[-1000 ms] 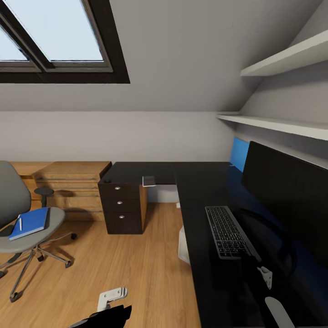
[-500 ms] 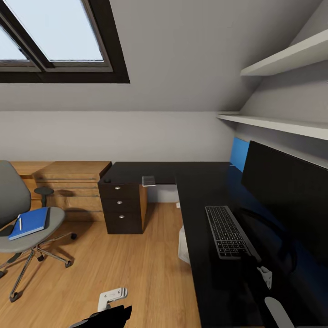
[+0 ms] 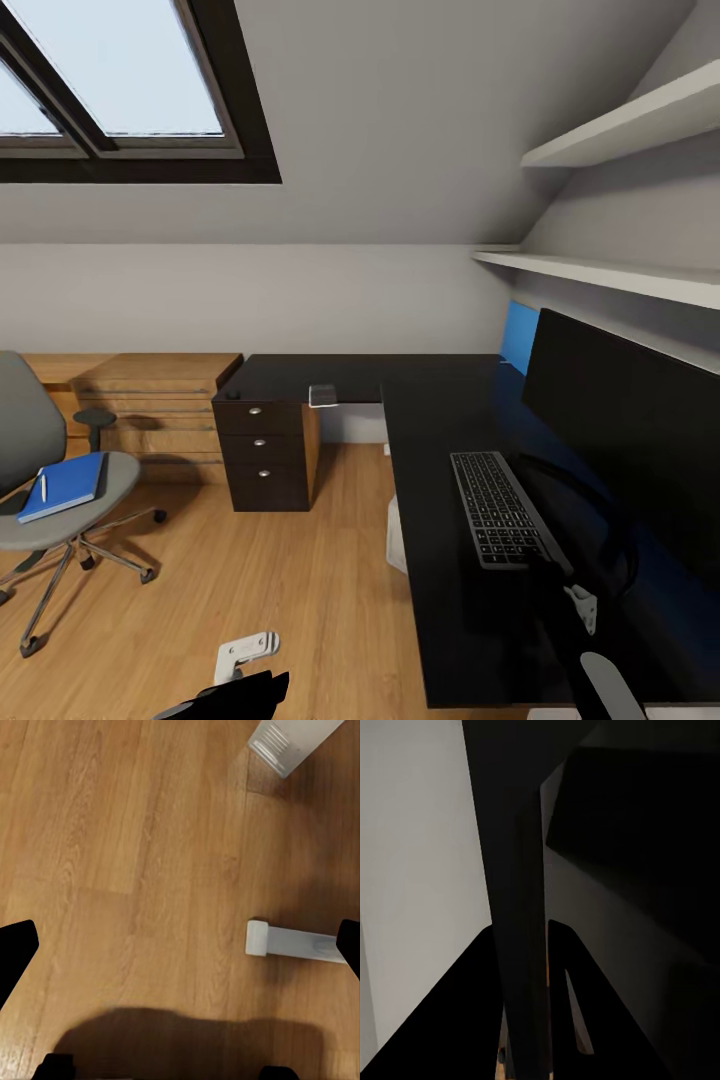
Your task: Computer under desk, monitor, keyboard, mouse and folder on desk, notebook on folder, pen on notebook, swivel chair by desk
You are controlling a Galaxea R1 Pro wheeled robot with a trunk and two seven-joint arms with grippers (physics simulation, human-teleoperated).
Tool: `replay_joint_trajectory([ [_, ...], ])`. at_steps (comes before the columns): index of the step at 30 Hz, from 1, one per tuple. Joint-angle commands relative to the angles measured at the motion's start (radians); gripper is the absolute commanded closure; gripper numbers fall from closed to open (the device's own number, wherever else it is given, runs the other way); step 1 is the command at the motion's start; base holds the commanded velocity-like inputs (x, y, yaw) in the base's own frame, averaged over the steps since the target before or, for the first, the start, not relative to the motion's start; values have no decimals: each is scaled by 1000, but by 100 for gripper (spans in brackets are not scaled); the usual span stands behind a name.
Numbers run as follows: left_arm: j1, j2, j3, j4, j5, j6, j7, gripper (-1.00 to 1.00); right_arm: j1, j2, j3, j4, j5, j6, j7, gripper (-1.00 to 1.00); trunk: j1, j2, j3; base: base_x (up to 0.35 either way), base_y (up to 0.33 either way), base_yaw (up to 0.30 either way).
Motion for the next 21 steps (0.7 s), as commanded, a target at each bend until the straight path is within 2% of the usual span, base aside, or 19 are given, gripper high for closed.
replay_joint_trajectory([
  [1, 0, 0, 0, -1, 11, 2, 9, -100, 0, 0, -3, 2, -11, 6, -20, 100, 0, 0, -1, -1, -2, 0],
  [18, 0, 1, 2, 2, 12, 4, 12, -100, 0, 0, -2, 2, -9, 6, -21, 100, 0, 0, -1, 40, -39, 0],
  [19, 0, 1, 2, 2, 12, 4, 12, -100, 0, 0, -1, 2, -9, 6, -22, -100, 0, 0, -1, 1, -1, 0],
  [21, 0, 1, 3, 2, 12, 4, 12, -100, 0, 0, 0, 2, -9, 6, -29, -100, 0, 0, -1, 0, 0, 0],
])
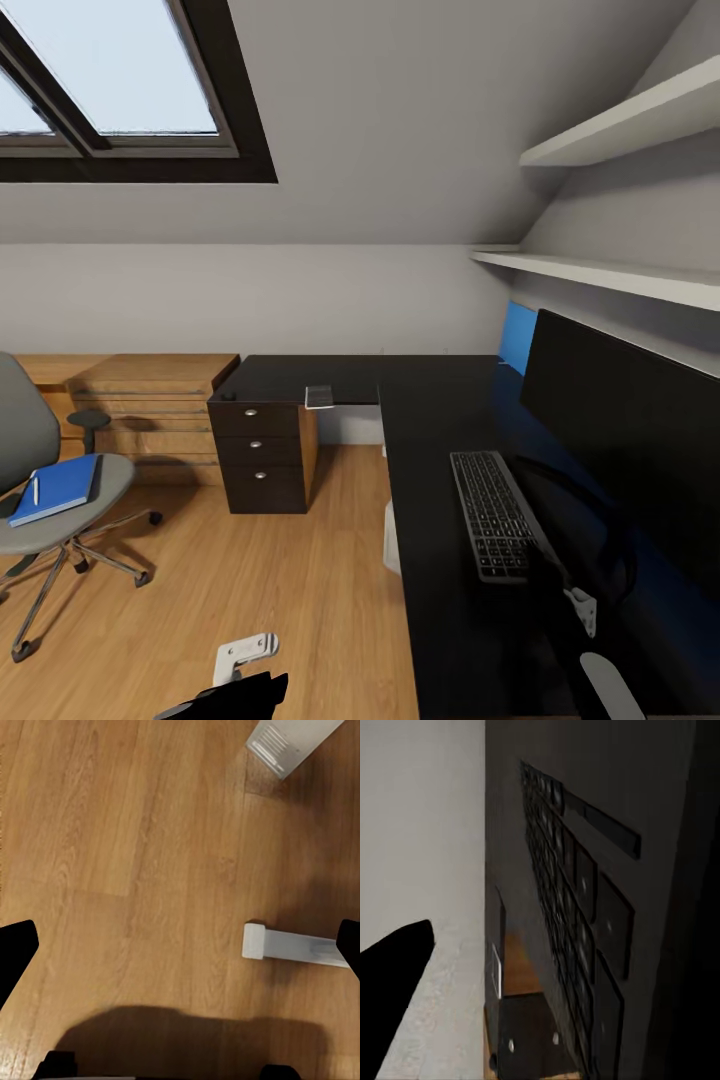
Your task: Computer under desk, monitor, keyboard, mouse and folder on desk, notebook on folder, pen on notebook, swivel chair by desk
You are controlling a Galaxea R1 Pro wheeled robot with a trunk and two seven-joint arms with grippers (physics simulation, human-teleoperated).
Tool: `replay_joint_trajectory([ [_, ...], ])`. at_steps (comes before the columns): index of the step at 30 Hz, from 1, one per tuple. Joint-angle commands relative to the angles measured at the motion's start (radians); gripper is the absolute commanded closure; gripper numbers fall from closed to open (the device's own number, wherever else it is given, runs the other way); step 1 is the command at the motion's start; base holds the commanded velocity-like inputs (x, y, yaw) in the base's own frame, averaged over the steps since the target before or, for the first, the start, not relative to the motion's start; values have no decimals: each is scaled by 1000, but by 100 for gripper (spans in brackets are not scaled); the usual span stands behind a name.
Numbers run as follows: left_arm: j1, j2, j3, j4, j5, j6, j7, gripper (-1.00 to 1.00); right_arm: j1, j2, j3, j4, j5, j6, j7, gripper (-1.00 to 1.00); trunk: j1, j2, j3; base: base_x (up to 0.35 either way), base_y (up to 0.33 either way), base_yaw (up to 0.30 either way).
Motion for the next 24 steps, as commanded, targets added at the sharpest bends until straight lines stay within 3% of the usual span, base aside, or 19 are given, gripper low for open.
replay_joint_trajectory([
  [1, 0, 0, 0, -1, 11, 2, 9, -100, -1, 0, -2, 0, -10, 6, 1, -100, 0, -1, -1, 0, 0, 0],
  [17, 0, 0, 3, -4, 12, 2, 7, -100, 0, 0, -3, 0, -12, 6, -11, -100, 0, -1, -1, 0, 0, 0],
  [24, 0, -4, 63, -6, 14, 6, 7, -100, 0, -1, -5, 0, -12, 6, -11, -100, 27, -50, -23, 0, 0, 0],
])
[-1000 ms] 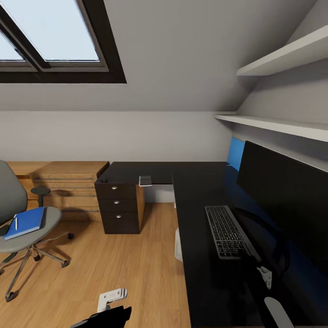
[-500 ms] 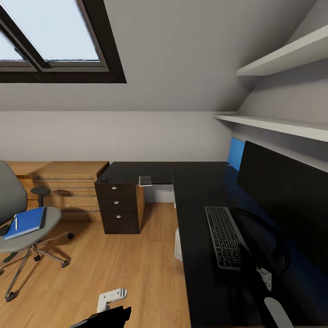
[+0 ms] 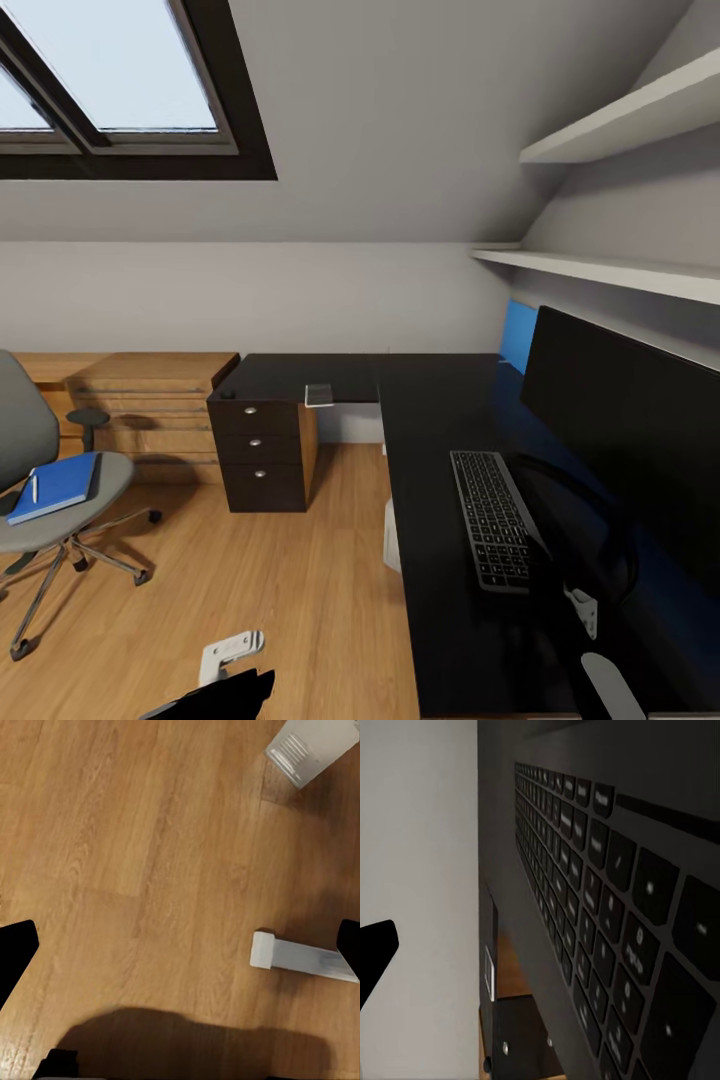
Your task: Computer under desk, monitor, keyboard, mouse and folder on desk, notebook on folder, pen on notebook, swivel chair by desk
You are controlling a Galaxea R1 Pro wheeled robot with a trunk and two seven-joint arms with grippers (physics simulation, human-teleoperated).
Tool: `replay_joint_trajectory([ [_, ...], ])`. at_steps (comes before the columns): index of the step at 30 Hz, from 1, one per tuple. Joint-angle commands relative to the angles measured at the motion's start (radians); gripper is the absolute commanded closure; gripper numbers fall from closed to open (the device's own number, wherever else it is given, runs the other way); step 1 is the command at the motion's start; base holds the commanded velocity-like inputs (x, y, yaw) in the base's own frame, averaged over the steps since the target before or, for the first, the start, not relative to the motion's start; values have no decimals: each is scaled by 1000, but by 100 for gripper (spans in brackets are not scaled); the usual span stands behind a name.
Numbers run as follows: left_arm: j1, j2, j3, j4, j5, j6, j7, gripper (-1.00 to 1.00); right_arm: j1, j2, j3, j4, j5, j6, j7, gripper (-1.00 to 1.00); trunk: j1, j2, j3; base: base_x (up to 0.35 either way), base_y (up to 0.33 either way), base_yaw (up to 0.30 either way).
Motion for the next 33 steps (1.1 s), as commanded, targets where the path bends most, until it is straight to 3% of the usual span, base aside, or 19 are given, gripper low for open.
replay_joint_trajectory([
  [1, 0, -1, 3, -1, 11, 2, 9, -100, 0, 0, -2, 0, -10, 5, 3, -100, 4, -8, -4, 0, 0, 0],
  [24, 0, 0, 10, -1, 10, 2, 6, -100, 0, 0, -2, 0, -8, 5, 3, -100, 92, -169, -76, 0, 0, 0],
  [33, 0, 1, 10, -2, 10, -1, 3, -100, 0, 0, -1, 0, -8, 5, 3, -100, 92, -169, -76, 0, 0, 0],
])
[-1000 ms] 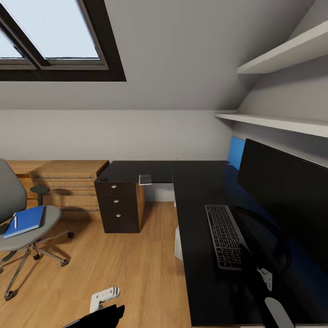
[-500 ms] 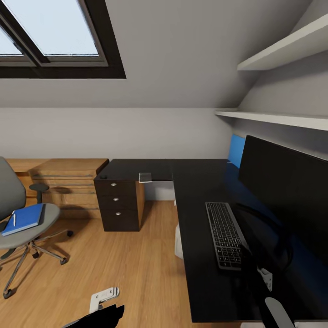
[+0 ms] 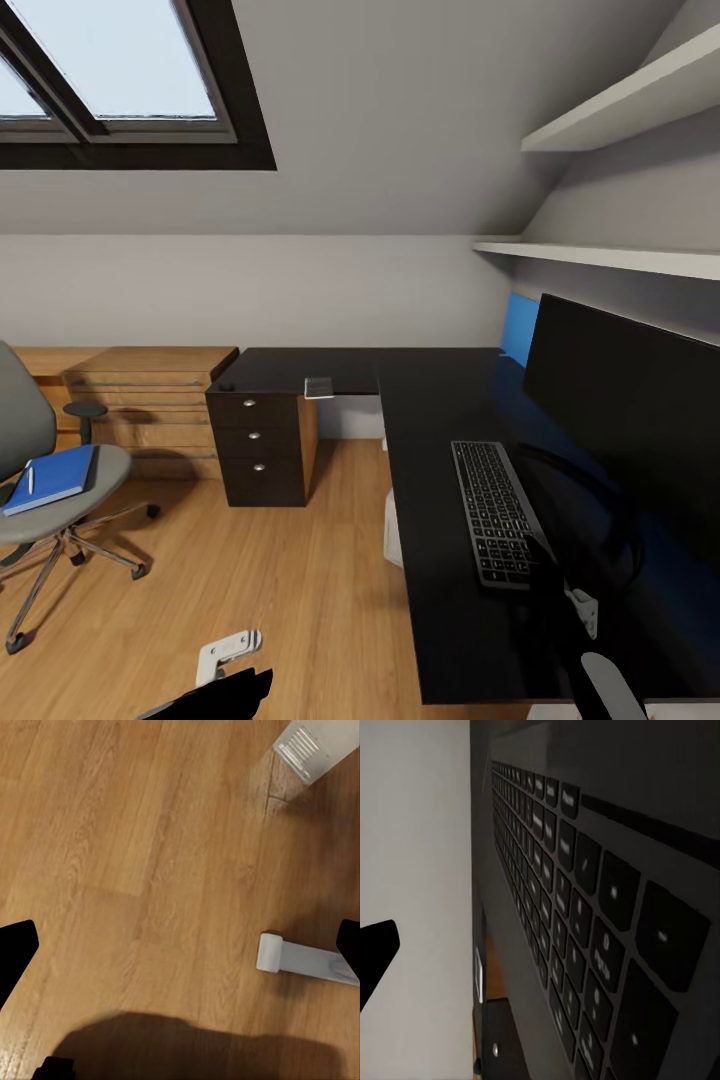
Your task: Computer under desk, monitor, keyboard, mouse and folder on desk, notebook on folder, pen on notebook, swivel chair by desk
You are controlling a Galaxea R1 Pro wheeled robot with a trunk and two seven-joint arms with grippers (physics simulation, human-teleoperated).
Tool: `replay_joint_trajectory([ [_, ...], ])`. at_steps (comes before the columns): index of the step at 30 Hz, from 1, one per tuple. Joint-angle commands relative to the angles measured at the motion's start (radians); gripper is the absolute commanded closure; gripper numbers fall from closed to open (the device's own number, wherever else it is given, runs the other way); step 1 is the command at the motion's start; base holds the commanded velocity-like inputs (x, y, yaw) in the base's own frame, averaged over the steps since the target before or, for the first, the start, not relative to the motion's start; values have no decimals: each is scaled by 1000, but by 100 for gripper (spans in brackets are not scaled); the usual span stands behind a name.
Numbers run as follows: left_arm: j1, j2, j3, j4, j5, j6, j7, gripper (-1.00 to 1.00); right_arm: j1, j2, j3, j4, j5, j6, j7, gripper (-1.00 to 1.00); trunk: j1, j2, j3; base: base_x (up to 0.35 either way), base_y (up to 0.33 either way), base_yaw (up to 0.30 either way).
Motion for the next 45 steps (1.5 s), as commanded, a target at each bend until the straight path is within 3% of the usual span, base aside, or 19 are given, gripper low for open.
replay_joint_trajectory([
  [1, 0, 0, -1, -1, 11, 2, 9, -100, 0, 1, -1, 1, -10, 6, 1, -100, 0, 0, -1, 0, 0, 0],
  [29, 0, 2, 2, 0, 10, 2, 6, -100, 0, 0, -3, 1, -9, 6, -1, -100, 0, 0, -1, 5, -45, 0],
  [45, 0, 2, 5, 0, 10, 2, 7, -100, 0, 0, -3, 1, -9, 7, -1, -100, 0, 0, -1, -301, 0, 0],
])
